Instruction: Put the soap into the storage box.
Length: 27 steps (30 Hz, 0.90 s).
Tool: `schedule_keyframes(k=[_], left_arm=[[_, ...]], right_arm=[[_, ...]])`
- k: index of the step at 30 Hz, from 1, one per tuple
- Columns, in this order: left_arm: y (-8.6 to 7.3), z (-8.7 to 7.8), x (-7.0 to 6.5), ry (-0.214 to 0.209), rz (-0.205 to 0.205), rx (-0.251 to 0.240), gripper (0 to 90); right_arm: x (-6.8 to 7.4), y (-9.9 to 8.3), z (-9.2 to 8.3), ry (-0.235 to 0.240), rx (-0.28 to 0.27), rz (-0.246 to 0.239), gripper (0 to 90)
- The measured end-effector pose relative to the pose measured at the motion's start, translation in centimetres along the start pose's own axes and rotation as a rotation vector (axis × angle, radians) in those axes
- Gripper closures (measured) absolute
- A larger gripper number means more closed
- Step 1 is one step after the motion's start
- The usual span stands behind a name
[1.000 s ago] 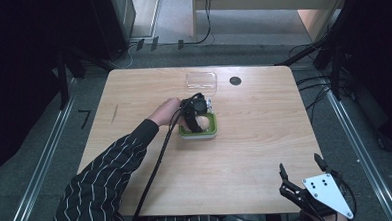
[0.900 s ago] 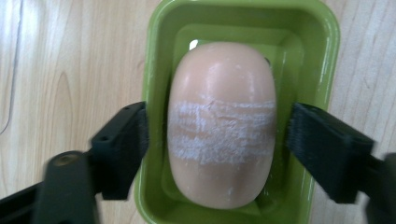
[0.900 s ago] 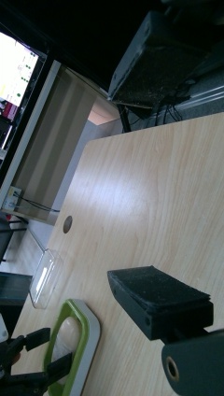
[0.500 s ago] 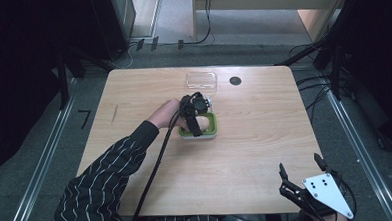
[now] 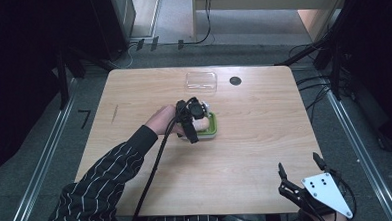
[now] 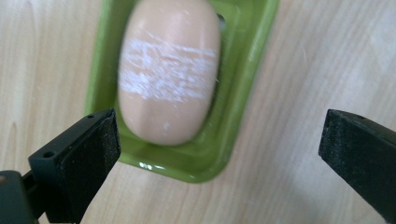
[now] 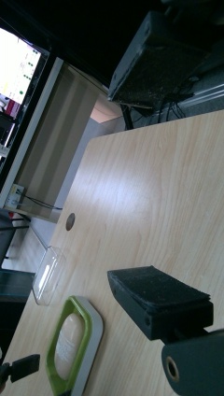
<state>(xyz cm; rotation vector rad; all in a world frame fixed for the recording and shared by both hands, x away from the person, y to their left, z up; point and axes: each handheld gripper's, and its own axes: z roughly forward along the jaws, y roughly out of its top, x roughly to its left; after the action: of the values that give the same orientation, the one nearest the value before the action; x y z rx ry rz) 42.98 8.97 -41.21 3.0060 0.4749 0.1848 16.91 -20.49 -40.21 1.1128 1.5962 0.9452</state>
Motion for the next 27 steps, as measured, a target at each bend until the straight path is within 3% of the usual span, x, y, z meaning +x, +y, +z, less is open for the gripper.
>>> schedule_keyframes(k=[18, 27], left_arm=[[-2.0, -0.7, -4.3, -0.008, 0.031, 0.009, 0.0], [-3.8, -0.3, -6.2, -0.006, 0.016, 0.035, 0.0]], right_arm=[[0.1, 0.1, 0.2, 0.012, -0.013, -0.006, 13.4], [0.1, 0.1, 0.3, 0.013, -0.018, -0.007, 13.4]])
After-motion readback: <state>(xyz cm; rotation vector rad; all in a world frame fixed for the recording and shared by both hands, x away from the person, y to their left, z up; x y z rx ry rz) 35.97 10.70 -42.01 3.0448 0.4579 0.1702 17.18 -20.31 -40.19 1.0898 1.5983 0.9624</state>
